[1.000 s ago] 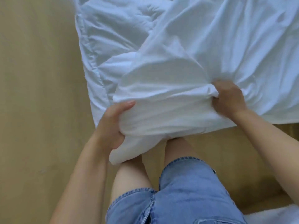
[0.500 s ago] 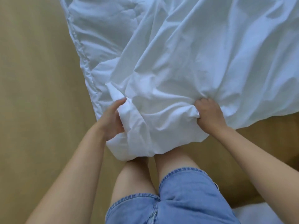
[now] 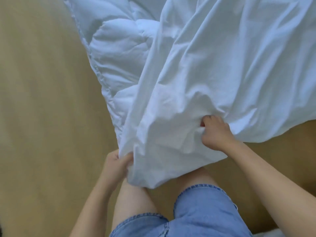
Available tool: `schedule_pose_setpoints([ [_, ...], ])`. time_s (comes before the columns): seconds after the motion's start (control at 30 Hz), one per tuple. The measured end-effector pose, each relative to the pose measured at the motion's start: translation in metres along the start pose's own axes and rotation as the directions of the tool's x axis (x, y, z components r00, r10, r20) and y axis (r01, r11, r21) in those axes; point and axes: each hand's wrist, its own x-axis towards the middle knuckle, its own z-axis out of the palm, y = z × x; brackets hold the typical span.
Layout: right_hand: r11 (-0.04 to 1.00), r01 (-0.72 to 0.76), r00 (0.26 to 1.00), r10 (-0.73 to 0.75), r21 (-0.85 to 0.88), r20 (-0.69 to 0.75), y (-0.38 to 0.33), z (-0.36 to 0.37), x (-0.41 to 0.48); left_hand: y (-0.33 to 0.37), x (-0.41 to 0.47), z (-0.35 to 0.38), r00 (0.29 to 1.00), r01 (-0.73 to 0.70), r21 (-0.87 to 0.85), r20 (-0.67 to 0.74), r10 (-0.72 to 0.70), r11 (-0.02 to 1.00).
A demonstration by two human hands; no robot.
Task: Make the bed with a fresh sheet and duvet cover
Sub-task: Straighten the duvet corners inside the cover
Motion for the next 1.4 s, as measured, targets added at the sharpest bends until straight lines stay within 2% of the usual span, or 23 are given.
schedule_pose_setpoints([
  [0.03,0.97,0.018,1.0,-0.015,0.241,-0.013,-0.034,-0.003,-0.006,0.001,0.003,0.006,0.997,-0.076,0.153,0.029,0.072,0.985],
  [0.07,0.888,0.057,0.998,-0.04,0.455,-0.046,-0.071,-0.002,-0.011,0.003,0.002,0.011,0.986,-0.165,0.3,0.071,0.15,0.94],
  [0.1,0.8,0.072,0.997,-0.037,0.596,-0.072,-0.109,-0.001,-0.013,0.006,0.0,0.014,0.967,-0.255,0.446,0.135,0.217,0.858],
  [0.13,0.762,0.061,0.997,-0.016,0.644,-0.076,-0.143,0.002,-0.01,0.008,-0.003,0.013,0.946,-0.322,0.511,0.196,0.257,0.797],
  [0.17,0.795,0.018,0.998,0.022,0.607,-0.058,-0.172,0.005,-0.004,0.007,-0.005,0.007,0.923,-0.383,0.518,0.248,0.295,0.765],
  [0.23,0.851,-0.134,0.976,0.202,0.507,-0.08,-0.211,0.013,0.014,0.006,0.002,-0.015,0.885,-0.455,0.478,0.339,0.32,0.752],
  [0.3,0.798,-0.241,0.915,0.377,0.553,-0.145,-0.233,0.01,0.024,0.011,0.009,-0.041,0.82,-0.529,0.435,0.483,0.307,0.729],
  [0.37,0.781,-0.248,0.871,0.438,0.573,-0.22,-0.251,-0.002,0.026,0.023,0.017,-0.066,0.769,-0.546,0.405,0.589,0.248,0.734],
  [0.43,0.828,-0.237,0.861,0.421,0.508,-0.284,-0.268,-0.017,0.018,0.039,0.026,-0.088,0.76,-0.497,0.368,0.622,0.19,0.786],
  [0.57,0.898,-0.191,0.876,0.338,0.397,-0.344,-0.289,-0.047,0.006,0.092,0.056,-0.122,0.827,-0.317,0.198,0.536,0.169,0.928],
  [0.63,0.911,-0.128,0.888,0.281,0.391,-0.364,-0.293,-0.061,0.002,0.125,0.065,-0.131,0.833,-0.247,0.112,0.531,0.152,0.963],
  [0.83,0.87,0.033,0.92,0.166,0.493,-0.354,-0.311,-0.077,-0.009,0.207,0.083,-0.116,0.812,-0.171,-0.001,0.566,0.142,0.985],
  [0.97,0.849,0.009,0.95,0.158,0.529,-0.27,-0.313,-0.083,-0.006,0.257,0.104,-0.094,0.847,-0.06,-0.092,0.522,0.1,0.994],
  [1.07,0.88,-0.015,0.978,0.113,0.475,-0.178,-0.311,-0.09,0.002,0.301,0.129,-0.078,0.862,-0.026,-0.107,0.502,0.077,0.994],
  [1.13,0.91,-0.051,0.99,0.101,0.411,-0.101,-0.307,-0.097,0.017,0.335,0.145,-0.07,0.877,-0.02,-0.082,0.477,0.057,0.996],
  [1.17,0.9,-0.088,0.987,0.135,0.427,-0.082,-0.305,-0.104,0.027,0.351,0.153,-0.067,0.892,-0.062,-0.045,0.446,0.076,0.997],
  [1.23,0.77,-0.108,0.961,0.242,0.629,-0.132,-0.307,-0.128,0.049,0.382,0.166,-0.066,0.888,-0.253,0.118,0.421,0.183,0.96],
  [1.3,0.657,-0.036,0.891,0.362,0.753,-0.274,-0.309,-0.164,0.082,0.41,0.17,-0.068,0.826,-0.386,0.18,0.504,0.252,0.905],
  [1.4,0.641,-0.037,0.784,0.494,0.766,-0.375,-0.312,-0.214,0.139,0.432,0.173,-0.07,0.756,-0.371,0.149,0.621,0.205,0.917],
])
